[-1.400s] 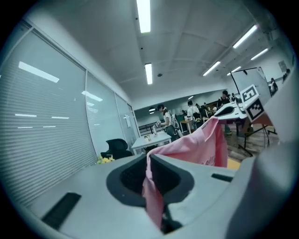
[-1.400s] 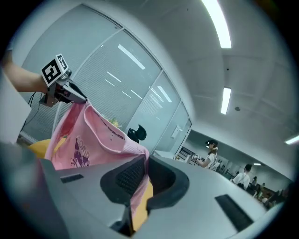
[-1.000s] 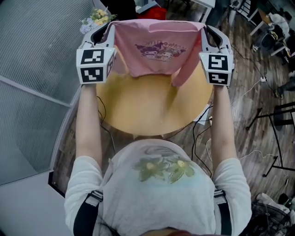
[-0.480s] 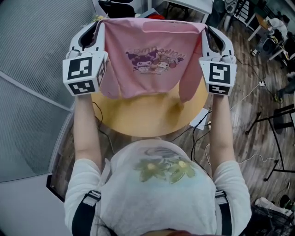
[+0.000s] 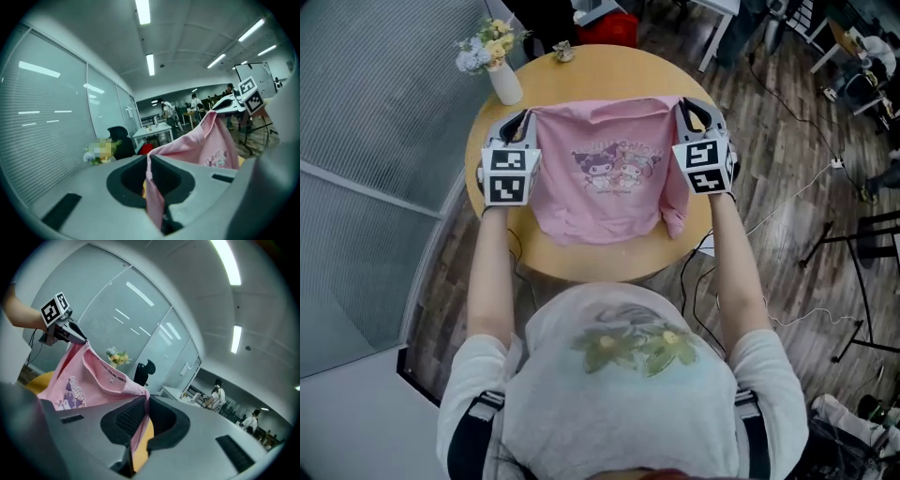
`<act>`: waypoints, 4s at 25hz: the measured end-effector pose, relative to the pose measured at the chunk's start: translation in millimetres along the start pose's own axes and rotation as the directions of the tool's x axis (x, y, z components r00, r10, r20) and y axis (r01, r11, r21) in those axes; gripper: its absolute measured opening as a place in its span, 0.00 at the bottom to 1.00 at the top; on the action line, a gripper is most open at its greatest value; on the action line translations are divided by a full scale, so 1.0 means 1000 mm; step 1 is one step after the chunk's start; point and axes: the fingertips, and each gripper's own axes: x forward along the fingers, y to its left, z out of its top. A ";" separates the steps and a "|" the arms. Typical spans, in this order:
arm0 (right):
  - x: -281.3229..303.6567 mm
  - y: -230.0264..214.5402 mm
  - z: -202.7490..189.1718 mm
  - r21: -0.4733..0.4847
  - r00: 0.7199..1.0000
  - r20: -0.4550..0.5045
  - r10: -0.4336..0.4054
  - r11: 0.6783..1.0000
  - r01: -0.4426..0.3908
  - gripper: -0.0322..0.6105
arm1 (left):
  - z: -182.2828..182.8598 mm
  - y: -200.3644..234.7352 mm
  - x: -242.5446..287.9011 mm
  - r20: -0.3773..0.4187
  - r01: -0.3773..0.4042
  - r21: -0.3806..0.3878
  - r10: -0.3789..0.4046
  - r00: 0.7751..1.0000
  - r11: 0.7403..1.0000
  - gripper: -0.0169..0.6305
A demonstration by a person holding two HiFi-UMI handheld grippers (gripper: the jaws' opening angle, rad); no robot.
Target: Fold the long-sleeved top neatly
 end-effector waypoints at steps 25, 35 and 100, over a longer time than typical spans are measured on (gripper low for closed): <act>0.271 0.053 -0.188 0.070 0.878 -0.385 0.285 0.957 -0.280 0.11 | -0.168 0.007 0.247 -0.330 0.119 -0.178 -0.173 0.928 0.977 0.06; 0.323 0.075 -0.238 0.280 0.796 -0.478 0.371 0.924 -0.262 0.27 | -0.227 -0.005 0.282 -0.424 0.084 -0.357 -0.241 0.873 0.930 0.23; -0.083 0.202 -0.271 0.615 0.780 -0.360 0.511 0.759 -0.214 0.11 | -0.318 -0.183 -0.049 -0.502 0.112 -0.527 -0.415 0.759 0.843 0.07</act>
